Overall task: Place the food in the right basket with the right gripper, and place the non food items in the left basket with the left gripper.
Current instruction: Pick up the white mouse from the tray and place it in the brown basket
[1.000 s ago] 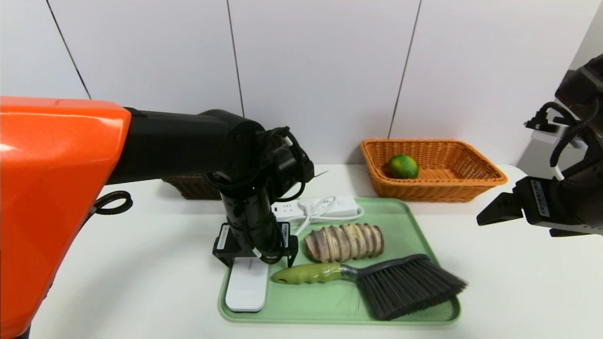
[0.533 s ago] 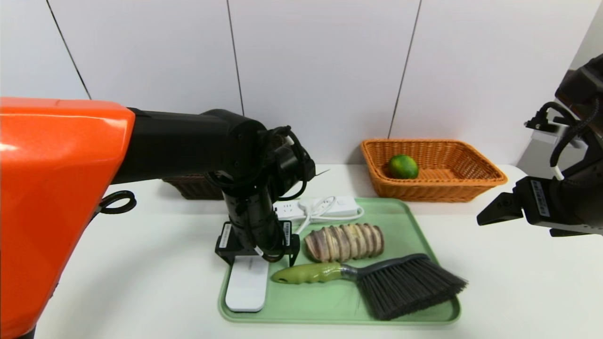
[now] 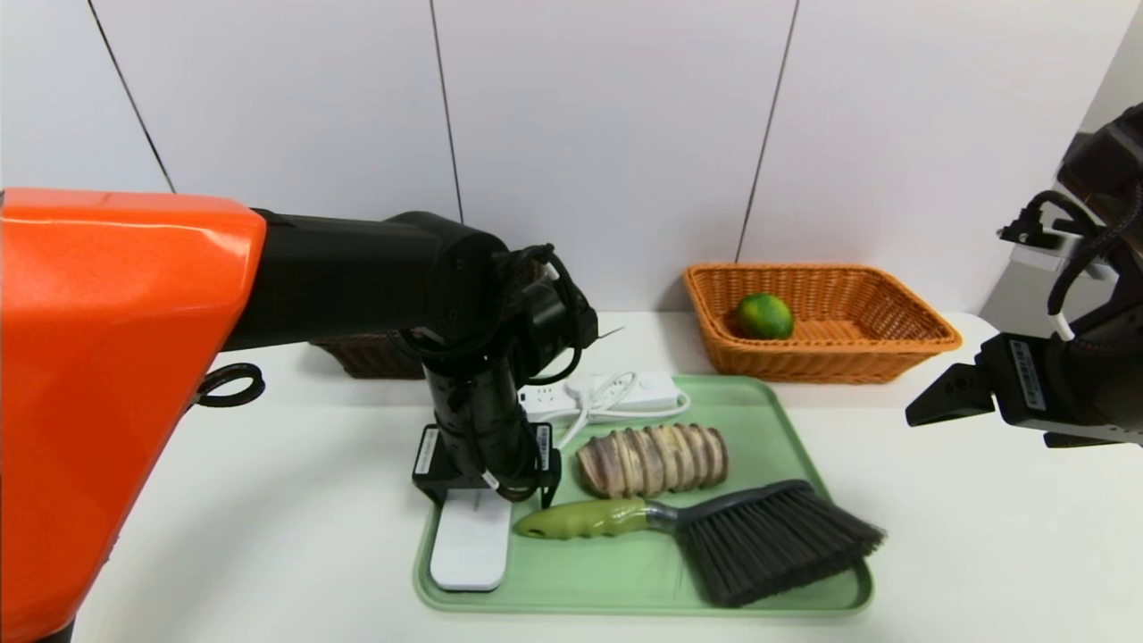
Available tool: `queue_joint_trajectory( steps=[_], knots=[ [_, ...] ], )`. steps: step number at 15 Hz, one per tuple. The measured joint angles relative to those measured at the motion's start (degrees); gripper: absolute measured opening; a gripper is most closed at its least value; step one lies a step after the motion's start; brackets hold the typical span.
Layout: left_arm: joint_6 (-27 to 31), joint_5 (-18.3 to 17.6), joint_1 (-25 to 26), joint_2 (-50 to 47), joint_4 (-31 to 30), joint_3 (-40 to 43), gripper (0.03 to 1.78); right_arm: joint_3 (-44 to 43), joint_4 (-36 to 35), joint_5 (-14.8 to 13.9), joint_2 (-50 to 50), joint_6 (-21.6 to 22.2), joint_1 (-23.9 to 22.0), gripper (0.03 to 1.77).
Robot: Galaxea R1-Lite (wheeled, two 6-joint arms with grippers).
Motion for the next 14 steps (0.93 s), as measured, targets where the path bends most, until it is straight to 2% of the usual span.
queue_joint_trajectory(
  steps=[2, 3, 4, 11, 14],
  knots=[
    [0.02, 0.0, 0.02, 0.05, 0.04, 0.0, 1.16, 0.0, -0.02, 0.0, -0.02, 0.0, 0.0, 1.71],
    [0.05, 0.0, 0.02, 0.05, 0.06, 0.09, 1.04, 0.0, -0.02, -0.02, -0.05, -0.01, 0.0, 1.71],
    [0.05, 0.0, 0.0, 0.05, 0.04, 0.15, 1.0, 0.0, -0.02, 0.0, -0.07, 0.0, 0.0, 1.71],
    [0.21, 0.0, 0.0, -0.89, 0.15, -0.79, 0.98, 0.0, -0.17, 0.18, -0.3, 0.0, 0.0, 1.71],
    [0.57, 0.09, 0.0, -3.04, 2.84, -4.21, 0.97, 0.0, -0.17, 0.33, -0.16, -0.11, 0.0, 1.71]
  ],
)
